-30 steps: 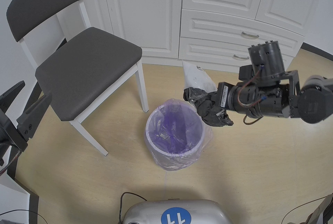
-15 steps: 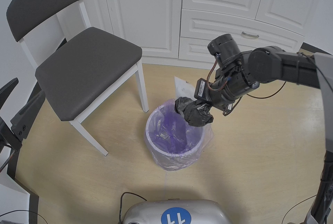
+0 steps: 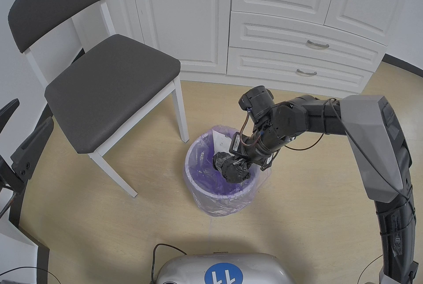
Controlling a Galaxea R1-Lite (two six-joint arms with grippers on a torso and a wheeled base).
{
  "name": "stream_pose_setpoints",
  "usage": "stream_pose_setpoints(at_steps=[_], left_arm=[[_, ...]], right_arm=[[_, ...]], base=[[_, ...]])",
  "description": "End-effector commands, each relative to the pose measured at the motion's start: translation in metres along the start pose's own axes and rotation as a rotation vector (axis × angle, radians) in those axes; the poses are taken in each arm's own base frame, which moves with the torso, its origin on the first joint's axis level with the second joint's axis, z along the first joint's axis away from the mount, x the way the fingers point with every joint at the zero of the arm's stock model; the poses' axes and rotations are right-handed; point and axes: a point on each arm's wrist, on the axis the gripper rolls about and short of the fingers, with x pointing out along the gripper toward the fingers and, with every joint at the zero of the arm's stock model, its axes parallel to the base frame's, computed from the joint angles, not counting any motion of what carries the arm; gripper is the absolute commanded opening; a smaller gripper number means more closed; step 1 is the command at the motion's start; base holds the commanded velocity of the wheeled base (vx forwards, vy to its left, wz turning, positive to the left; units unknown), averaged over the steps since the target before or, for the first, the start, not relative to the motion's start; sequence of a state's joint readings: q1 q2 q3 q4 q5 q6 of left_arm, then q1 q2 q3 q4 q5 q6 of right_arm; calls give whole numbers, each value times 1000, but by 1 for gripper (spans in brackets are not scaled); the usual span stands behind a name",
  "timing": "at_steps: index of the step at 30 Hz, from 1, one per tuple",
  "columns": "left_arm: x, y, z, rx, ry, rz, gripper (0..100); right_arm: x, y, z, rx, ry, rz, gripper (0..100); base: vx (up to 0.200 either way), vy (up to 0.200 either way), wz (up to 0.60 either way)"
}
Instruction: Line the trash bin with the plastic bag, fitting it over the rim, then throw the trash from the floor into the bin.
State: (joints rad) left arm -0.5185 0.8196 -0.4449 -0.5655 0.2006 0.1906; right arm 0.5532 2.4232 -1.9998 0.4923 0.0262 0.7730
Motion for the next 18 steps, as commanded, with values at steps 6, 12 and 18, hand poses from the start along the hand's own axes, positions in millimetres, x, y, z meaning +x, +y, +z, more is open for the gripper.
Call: stream_pose_setpoints(at_steps=[6, 12, 18], left_arm=[[1, -1, -2, 2, 10, -5, 100], [1, -1, -3, 2, 13, -10, 100], [2, -2, -6, 4, 24, -15, 100]], right_arm=[[42, -8, -8, 36, 2, 5, 0], [64, -11, -10, 58, -18, 40, 0], [75, -15, -16, 56, 25, 47, 0]], base=[[0, 0, 0], [0, 0, 0], [0, 0, 0]])
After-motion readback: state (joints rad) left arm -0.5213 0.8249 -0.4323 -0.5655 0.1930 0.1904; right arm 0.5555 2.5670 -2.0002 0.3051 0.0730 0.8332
